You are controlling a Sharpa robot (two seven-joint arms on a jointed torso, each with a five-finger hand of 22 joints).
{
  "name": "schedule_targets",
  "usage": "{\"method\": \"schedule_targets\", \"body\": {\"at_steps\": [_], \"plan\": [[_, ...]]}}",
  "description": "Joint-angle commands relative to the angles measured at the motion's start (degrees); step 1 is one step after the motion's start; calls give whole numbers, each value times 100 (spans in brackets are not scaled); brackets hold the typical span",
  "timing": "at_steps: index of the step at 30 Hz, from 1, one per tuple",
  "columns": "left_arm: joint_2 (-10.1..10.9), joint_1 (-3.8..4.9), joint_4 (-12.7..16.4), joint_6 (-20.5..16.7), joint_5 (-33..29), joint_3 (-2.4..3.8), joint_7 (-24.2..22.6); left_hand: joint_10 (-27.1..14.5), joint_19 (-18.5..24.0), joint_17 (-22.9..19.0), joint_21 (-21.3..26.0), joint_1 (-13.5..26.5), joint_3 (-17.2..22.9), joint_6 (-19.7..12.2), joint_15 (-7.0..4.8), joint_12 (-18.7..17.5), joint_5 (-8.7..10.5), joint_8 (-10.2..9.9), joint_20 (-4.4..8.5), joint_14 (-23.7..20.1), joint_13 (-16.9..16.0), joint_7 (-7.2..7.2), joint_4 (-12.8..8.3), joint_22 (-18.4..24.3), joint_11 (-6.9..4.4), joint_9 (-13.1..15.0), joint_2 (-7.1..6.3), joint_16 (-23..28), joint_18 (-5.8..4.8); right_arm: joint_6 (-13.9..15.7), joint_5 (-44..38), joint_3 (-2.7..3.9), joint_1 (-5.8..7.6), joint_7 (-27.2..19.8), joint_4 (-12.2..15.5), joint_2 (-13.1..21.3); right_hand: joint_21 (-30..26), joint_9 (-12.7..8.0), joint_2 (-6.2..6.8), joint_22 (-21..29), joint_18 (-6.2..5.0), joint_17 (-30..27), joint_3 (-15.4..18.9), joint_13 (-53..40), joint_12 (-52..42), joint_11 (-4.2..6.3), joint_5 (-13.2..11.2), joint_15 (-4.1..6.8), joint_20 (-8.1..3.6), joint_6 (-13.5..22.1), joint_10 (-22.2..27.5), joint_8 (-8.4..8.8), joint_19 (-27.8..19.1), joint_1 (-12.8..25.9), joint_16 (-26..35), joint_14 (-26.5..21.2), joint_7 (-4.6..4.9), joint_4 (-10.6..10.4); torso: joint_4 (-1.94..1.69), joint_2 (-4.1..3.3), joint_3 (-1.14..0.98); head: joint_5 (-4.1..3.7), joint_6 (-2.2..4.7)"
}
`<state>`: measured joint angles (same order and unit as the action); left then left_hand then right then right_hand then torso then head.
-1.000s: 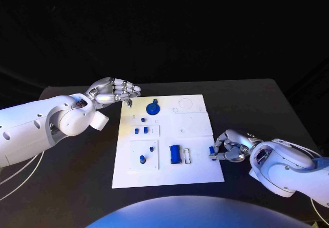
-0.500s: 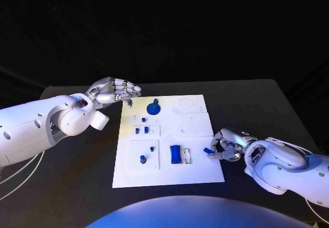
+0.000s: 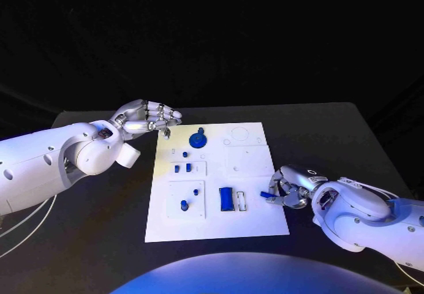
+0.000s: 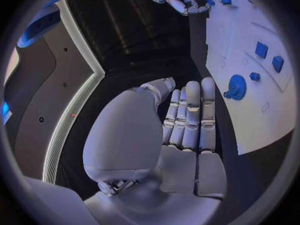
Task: Assemble the parts on the task board
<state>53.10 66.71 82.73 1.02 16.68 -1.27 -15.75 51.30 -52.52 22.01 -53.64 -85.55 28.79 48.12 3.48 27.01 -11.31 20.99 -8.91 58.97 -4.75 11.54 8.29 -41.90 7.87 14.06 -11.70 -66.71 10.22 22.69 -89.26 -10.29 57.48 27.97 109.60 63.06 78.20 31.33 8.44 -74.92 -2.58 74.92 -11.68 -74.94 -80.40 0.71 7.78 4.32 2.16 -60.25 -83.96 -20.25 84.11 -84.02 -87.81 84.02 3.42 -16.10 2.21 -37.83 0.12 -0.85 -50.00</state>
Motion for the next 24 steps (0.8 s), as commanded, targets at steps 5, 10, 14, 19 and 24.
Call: {"method": "schedule_targets", "body": {"at_steps": [5,10,14,19,24], "plan": [[-12,2,14,57,-28,3,-20,-30,39,8,-20,56,26,-38,7,33,3,23,-11,-40,-9,-7,-15,-8,9,8,-8,-22,34,-100,111,-45,-37,286,114,43,70,156,98,-1225,46,841,-1548,-927,-3,90,26,55,-56,26,-250,-129,219,152,-3,469,-51,306,-3,-1,-3,-2,0],[-19,2,14,55,-28,3,-18,-32,39,8,-22,56,31,-40,6,35,3,24,-11,-40,-10,-7,-22,-9,9,8,-7,-23,34,81,458,-42,31,284,243,44,96,335,275,-1232,50,864,-2171,-936,-5,72,-5,50,-59,104,-264,-230,229,661,-8,473,-61,579,-6,-5,-1,-8,0],[-24,2,15,54,-28,3,-17,-32,39,8,-22,56,31,-40,6,35,3,24,-11,-40,-10,-7,-22,-9,9,8,-7,-23,34,222,792,-39,88,276,329,18,100,382,311,-1233,51,870,-2315,-940,-6,67,-16,48,-57,115,-268,-252,230,908,-9,474,-56,627,-7,-1,3,-7,0],[-25,2,16,56,-28,3,-17,-32,39,8,-22,56,31,-40,6,35,3,24,-11,-40,-10,-7,-22,-9,9,8,-7,-23,34,346,1069,-38,115,249,394,-31,113,404,345,-1236,53,879,-2372,-946,-12,65,-22,44,-55,112,-272,-259,235,1100,-11,476,-54,627,-9,-3,2,-9,0],[-27,2,17,58,-28,3,-17,-32,39,8,-22,56,31,-40,6,35,3,24,-11,-40,-10,-7,-22,-9,9,8,-7,-23,34,426,1416,-38,125,197,422,-151,116,417,366,-1236,54,890,-2386,-956,-26,59,-28,39,-51,101,-280,-257,236,1331,-15,479,-47,565,-6,-4,0,-7,0]]}}
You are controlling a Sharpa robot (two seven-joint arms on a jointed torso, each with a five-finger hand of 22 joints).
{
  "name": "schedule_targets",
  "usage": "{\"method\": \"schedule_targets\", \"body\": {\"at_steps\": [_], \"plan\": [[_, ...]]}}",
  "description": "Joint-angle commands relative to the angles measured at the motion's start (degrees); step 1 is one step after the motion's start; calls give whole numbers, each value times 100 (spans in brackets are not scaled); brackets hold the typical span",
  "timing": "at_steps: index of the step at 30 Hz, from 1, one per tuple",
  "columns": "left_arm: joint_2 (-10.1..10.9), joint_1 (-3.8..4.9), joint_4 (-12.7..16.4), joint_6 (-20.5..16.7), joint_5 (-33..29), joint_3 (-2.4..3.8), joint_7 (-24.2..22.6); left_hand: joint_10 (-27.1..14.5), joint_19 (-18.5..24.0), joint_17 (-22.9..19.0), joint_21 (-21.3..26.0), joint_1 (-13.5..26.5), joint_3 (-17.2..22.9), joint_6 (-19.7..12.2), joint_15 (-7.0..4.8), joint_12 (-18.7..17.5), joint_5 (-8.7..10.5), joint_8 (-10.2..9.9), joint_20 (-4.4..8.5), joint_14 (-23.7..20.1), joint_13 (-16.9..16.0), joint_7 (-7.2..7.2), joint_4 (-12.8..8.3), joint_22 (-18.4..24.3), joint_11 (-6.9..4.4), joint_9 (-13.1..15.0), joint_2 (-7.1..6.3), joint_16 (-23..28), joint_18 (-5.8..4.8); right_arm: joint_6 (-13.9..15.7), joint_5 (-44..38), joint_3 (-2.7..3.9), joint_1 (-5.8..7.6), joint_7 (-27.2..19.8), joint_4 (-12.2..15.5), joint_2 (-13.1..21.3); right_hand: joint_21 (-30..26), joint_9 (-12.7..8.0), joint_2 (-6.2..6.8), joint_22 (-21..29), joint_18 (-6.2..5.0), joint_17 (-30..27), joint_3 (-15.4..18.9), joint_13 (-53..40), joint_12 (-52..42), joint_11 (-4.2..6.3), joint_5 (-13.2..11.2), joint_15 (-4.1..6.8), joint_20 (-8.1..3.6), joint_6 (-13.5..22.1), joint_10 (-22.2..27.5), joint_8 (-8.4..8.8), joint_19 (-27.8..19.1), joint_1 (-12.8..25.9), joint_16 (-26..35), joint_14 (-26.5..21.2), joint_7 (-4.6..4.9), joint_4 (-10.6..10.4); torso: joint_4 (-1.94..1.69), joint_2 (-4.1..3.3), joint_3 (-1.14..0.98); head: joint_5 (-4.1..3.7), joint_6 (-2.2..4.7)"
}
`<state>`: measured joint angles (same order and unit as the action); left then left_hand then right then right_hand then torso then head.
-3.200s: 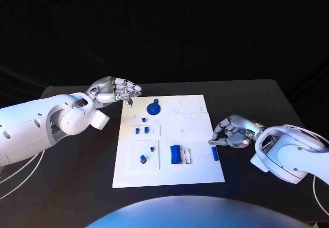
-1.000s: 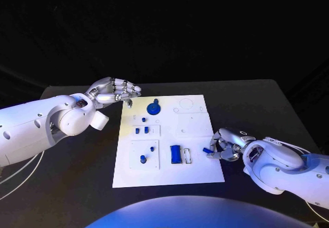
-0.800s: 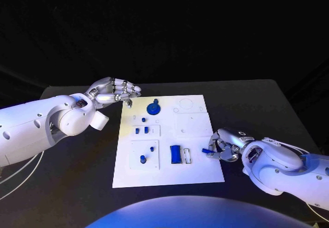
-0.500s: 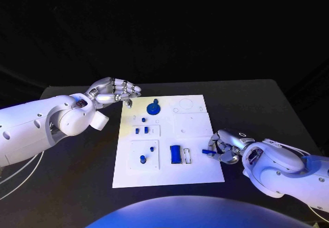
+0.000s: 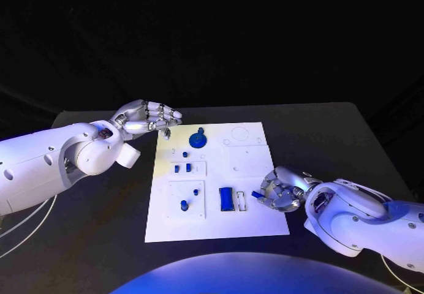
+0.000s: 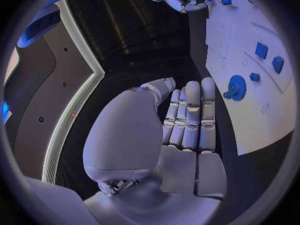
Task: Assemble the parts on the task board
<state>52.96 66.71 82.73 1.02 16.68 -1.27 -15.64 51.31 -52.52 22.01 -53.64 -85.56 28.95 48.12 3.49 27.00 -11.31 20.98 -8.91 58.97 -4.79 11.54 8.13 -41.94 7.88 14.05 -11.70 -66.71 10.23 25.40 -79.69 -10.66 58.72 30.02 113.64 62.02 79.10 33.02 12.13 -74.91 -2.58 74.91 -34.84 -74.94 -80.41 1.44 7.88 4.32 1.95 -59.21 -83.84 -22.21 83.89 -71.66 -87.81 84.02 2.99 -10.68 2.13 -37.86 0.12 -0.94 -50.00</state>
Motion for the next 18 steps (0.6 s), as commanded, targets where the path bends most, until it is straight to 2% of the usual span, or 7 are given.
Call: {"method": "schedule_targets", "body": {"at_steps": [1,9,12,18], "plan": [[-14,2,17,60,-28,3,-28,-33,39,8,-22,56,15,-40,6,35,3,25,-11,-40,-5,-7,-6,-6,8,9,-7,-23,34,165,508,-1,2,-17,16,-70,27,248,-3,-1238,54,897,-68,-959,-31,-16,-39,37,-29,-5,-293,-59,258,145,-17,480,-2,2,1,-1,1,1,0],[-18,2,25,69,-28,3,-26,-33,39,8,-22,56,15,-40,6,35,3,25,-11,-40,-5,-7,-6,-6,8,9,-7,-23,34,176,911,-2,-22,-97,-80,-309,60,258,23,-1246,60,934,-5,-977,-56,-24,-45,31,-22,-43,-308,-49,271,548,-30,488,6,-178,-4,-8,-4,7,0],[-15,2,27,76,-28,3,-21,-33,39,8,-22,56,15,-40,6,35,3,25,-11,-40,-5,-7,-6,-6,8,9,-7,-23,34,189,984,-2,-36,-115,-115,-374,60,273,57,-1246,60,940,167,-985,-66,-35,-76,22,-17,-72,-315,-56,271,777,-32,489,18,-279,-3,-9,-8,11,0],[-16,2,31,88,-28,3,-13,-33,39,8,-22,56,15,-40,6,35,3,25,-11,-40,-5,-7,-6,-6,8,9,-7,-23,34,136,1097,-2,-60,-132,-199,-526,73,281,23,-1249,62,955,301,-993,-78,-33,-74,23,-17,-85,-322,-53,276,901,-37,491,15,-340,-1,-8,-8,20,0]]}}
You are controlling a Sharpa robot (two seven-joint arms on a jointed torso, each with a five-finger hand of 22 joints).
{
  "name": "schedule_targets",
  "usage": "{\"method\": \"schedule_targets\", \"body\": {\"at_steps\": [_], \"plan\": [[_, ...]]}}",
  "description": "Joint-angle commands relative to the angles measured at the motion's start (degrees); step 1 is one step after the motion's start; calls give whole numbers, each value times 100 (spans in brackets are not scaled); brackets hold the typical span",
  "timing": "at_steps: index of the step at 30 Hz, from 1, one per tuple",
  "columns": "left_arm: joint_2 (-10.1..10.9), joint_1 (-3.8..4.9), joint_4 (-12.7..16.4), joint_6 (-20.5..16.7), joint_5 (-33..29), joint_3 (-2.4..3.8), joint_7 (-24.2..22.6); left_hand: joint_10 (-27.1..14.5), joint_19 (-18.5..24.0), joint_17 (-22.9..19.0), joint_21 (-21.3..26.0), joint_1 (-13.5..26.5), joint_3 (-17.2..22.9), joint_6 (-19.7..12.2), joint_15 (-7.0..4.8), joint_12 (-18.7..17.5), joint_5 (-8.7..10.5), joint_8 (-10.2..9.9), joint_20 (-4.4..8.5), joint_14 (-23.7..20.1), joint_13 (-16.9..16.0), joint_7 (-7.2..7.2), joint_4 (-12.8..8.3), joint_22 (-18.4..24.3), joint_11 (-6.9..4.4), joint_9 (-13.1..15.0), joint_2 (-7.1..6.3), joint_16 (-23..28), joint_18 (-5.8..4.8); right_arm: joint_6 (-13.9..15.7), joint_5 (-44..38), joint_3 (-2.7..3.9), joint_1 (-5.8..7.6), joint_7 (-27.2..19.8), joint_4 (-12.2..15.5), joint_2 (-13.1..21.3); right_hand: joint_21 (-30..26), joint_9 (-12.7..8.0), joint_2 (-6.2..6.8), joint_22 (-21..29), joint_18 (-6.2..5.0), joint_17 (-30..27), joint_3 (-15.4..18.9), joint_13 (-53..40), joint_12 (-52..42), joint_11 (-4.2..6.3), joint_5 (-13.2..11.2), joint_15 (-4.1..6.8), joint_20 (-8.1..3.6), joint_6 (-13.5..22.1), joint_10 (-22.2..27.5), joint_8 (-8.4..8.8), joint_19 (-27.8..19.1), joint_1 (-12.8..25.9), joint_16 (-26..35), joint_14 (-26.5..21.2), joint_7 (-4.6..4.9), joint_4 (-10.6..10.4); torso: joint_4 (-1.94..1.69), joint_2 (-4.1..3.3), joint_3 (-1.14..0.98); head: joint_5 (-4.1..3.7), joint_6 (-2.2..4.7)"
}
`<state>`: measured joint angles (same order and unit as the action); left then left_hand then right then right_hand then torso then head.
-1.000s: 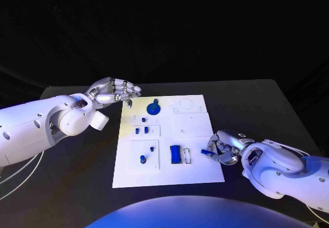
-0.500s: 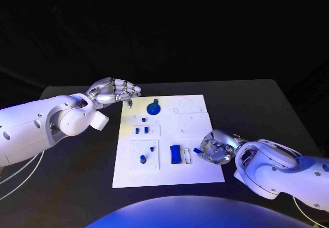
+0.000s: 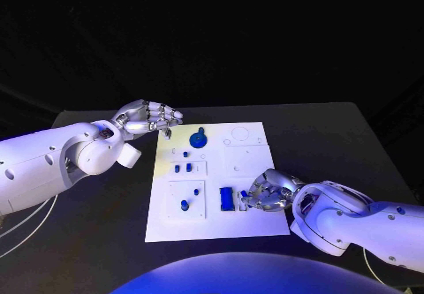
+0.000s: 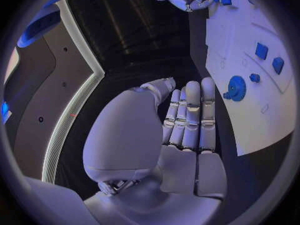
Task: Assemble the parts on the task board
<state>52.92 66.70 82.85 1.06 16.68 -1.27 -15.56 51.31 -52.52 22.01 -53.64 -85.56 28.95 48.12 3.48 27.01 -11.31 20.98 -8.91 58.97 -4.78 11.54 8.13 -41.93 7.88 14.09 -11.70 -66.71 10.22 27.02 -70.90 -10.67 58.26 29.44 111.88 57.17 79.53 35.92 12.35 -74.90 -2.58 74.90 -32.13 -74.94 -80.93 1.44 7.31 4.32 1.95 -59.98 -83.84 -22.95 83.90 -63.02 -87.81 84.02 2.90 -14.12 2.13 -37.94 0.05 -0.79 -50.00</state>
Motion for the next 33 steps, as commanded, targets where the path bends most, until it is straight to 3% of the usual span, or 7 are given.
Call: {"method": "schedule_targets", "body": {"at_steps": [1,23,28,33], "plan": [[-13,2,20,86,-28,3,-20,-33,40,8,-22,56,15,-40,6,35,3,25,-11,-40,-6,-7,-6,-6,8,5,-7,-23,34,-42,231,-1,-19,-71,-39,-63,30,-9,1,-1250,62,955,30,-993,-26,-33,-17,23,-17,-8,-322,21,276,37,-37,492,24,4,-1,2,-1,9,0],[-6,3,23,103,-28,3,1,-33,40,8,-22,56,15,-40,6,35,3,25,-11,-40,-6,-7,-6,-6,8,5,-7,-23,34,-97,306,-1,-58,-62,-185,-195,13,-2,1,-1245,59,951,178,-990,-17,-33,-17,24,-17,-17,-321,29,270,139,-35,490,23,-56,1,7,4,8,0],[-3,3,22,102,-28,3,7,-44,41,8,-29,73,36,-46,7,45,2,36,-11,-41,-8,-4,-31,-13,11,10,-4,-29,34,-70,306,-1,-58,-89,-186,-203,13,13,94,-1245,59,955,670,-994,-17,-30,-44,25,-17,-33,-322,46,269,454,-37,491,18,-242,1,2,4,9,0],[2,3,23,106,-28,3,16,-44,41,8,-29,73,37,-46,7,45,2,36,-11,-41,-8,-4,-31,-13,11,10,-3,-29,34,-56,306,-1,-58,-121,-184,-186,12,26,31,-1244,58,959,1099,-995,-11,-16,-33,38,-29,-41,-322,63,268,721,-37,491,0,-265,3,4,2,13,0]]}}
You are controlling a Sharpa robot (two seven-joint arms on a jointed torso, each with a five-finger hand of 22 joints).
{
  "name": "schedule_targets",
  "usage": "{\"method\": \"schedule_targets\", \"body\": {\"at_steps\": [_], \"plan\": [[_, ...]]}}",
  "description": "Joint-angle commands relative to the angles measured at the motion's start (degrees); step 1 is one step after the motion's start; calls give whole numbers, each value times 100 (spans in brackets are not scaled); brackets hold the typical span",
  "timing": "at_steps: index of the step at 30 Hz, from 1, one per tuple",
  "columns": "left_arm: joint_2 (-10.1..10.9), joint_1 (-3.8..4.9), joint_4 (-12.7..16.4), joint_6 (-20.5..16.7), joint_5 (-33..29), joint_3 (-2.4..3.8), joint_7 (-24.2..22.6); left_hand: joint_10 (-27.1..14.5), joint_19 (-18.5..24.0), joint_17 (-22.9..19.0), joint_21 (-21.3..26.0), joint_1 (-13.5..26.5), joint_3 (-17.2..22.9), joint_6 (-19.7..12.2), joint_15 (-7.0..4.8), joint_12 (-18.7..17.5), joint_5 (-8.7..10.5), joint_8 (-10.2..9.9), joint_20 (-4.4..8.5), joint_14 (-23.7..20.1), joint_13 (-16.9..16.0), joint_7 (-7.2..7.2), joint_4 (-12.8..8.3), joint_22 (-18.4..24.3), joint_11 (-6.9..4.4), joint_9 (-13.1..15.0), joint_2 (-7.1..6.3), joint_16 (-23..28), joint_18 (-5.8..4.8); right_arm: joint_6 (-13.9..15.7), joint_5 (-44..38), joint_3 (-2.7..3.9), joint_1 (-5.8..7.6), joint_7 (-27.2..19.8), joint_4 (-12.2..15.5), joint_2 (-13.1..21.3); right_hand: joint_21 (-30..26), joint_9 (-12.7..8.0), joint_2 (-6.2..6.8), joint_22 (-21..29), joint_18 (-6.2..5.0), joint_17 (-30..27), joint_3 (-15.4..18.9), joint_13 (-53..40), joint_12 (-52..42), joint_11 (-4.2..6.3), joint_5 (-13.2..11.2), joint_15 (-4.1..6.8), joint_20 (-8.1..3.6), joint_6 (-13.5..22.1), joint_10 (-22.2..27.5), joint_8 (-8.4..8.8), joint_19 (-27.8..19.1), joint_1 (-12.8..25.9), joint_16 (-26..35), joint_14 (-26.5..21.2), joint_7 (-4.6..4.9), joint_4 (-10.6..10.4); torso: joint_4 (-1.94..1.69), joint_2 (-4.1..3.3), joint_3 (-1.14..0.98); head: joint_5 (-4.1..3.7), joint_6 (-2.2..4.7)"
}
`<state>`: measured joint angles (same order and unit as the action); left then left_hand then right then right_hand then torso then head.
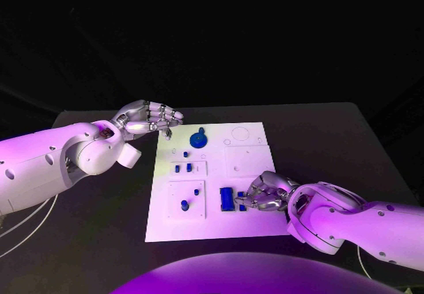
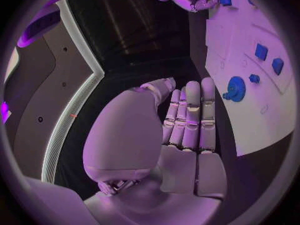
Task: Assemble the parts on the task board
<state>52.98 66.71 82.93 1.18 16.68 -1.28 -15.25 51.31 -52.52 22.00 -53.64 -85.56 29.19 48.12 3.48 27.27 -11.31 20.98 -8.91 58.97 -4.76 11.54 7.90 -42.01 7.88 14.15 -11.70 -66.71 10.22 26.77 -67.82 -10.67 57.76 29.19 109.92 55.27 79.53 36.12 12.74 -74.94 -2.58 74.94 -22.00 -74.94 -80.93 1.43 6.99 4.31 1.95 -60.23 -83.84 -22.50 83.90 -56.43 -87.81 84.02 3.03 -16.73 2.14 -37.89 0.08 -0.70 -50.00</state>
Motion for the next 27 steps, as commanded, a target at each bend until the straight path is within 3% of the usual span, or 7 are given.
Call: {"method": "schedule_targets", "body": {"at_steps": [1,10,15,19,23,27], "plan": [[-2,2,16,94,-28,3,-14,-44,41,8,-29,73,14,-46,7,18,2,37,-11,-41,-10,-4,-7,-5,11,5,-3,-30,34,-34,-4,-1,-7,-101,14,12,15,8,-17,-1242,59,956,120,-998,-17,-14,1,39,-30,-16,-324,20,269,79,-37,491,-14,-4,2,-1,-1,4,0],[5,2,16,89,-26,3,-9,-47,41,8,-31,75,23,-48,7,21,0,39,-11,-42,-10,-4,-14,-7,11,6,3,-30,34,-93,-13,-1,-7,-159,43,116,17,13,-23,-1242,59,959,231,-1001,-20,-12,7,41,-32,-19,-326,24,269,80,-38,492,-17,9,7,2,0,14,0],[9,2,14,82,-25,3,-14,-47,41,8,-31,75,23,-48,7,21,0,39,-11,-42,-10,-4,-14,-7,11,6,3,-30,34,-127,-14,-1,-6,-237,43,229,16,19,-54,-1242,59,961,342,-1007,-26,-10,18,42,-34,-16,-328,35,268,-137,-38,492,-18,32,6,4,1,11,0],[9,2,10,66,-25,3,-30,-49,42,7,-33,75,31,-49,7,23,-1,42,-11,-42,-11,-4,-20,-8,10,7,8,-31,34,-109,-11,0,-4,-394,49,319,-39,18,-58,-1228,49,937,489,-1011,-24,-23,28,33,-28,7,-324,74,248,-687,-28,487,-2,123,9,10,1,8,0],[-1,1,5,-3,-49,2,-103,-48,42,7,-34,75,37,-50,6,26,-2,44,-10,-44,-11,-4,-26,-10,10,8,11,-31,35,136,208,3,30,-901,19,399,-318,-19,-69,-1157,-1,771,588,-941,112,-81,32,-11,4,162,-263,187,148,-956,34,452,69,123,10,22,8,9,0],[-26,-7,-16,-151,-276,-4,-260,-36,47,5,-35,100,44,-54,9,41,2,48,-10,-51,-16,-1,-27,-12,11,10,16,-29,34,463,983,11,193,-2043,-167,424,-913,-58,-158,-1001,-105,392,671,-727,508,-174,32,-93,73,384,-86,331,-71,-1220,198,363,175,98,20,63,32,3,2]]}}
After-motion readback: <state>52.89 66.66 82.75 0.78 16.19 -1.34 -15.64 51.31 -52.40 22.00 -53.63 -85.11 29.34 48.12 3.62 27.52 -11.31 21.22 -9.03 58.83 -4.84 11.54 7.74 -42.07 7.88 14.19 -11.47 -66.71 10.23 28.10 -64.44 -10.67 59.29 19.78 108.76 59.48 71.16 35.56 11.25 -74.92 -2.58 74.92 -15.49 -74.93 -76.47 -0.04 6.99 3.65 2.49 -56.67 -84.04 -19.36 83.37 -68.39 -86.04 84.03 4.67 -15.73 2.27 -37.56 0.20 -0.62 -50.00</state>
